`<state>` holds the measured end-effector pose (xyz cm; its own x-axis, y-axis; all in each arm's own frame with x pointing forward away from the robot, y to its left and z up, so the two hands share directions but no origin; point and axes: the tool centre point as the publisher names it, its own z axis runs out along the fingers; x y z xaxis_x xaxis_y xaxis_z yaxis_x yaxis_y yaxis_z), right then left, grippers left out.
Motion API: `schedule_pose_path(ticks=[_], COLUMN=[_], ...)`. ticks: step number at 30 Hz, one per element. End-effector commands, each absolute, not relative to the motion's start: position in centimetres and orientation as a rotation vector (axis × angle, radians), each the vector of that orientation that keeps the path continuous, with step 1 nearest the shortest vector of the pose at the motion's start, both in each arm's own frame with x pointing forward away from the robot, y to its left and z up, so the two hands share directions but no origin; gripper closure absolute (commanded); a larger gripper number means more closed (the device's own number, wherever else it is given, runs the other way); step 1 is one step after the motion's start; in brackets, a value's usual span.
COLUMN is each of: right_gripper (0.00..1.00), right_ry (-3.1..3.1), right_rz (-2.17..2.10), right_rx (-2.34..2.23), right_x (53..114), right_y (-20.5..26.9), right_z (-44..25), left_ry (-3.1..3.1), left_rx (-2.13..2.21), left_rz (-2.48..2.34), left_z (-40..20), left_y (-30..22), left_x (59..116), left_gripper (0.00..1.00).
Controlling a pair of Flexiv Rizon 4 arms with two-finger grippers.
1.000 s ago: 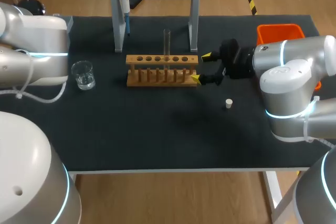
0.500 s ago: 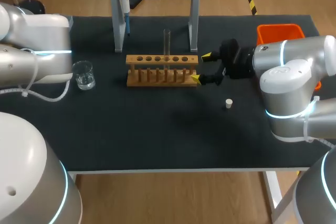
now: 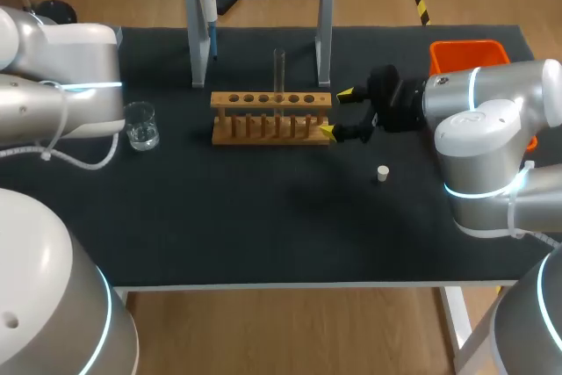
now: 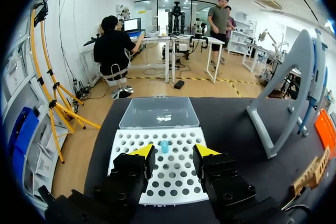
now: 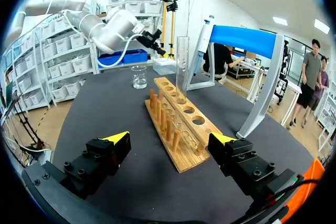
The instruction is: Invert the test tube, pick up the pipette, mount the tip to pipette, aspirate from beaker and dispense into the tube, eject the tip, return the pipette, and cap with the stopper.
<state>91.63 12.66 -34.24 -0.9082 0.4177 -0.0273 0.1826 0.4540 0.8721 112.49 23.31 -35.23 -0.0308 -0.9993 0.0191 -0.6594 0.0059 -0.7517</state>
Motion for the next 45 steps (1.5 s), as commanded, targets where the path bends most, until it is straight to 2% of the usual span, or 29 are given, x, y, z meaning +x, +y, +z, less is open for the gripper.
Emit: schedule_pose_path(ticks=[1,45], right_gripper=[0.0,0.0], right_ry=[2.467,2.467], right_rz=[1.438,1.438], right_rx=[0.518,0.518], right_x=[91.6,91.6], right_y=[12.6,12.6], right_z=[-34.3,-34.3], left_ry=[1.75,1.732], left_rx=[-1.712,-1.721], left_rz=[-0.806,-0.78], left_z=[-35.5,-36.2], left_y=[23.5,24.1], left_x=[113.3,114.4], left_gripper=[0.55,0.65])
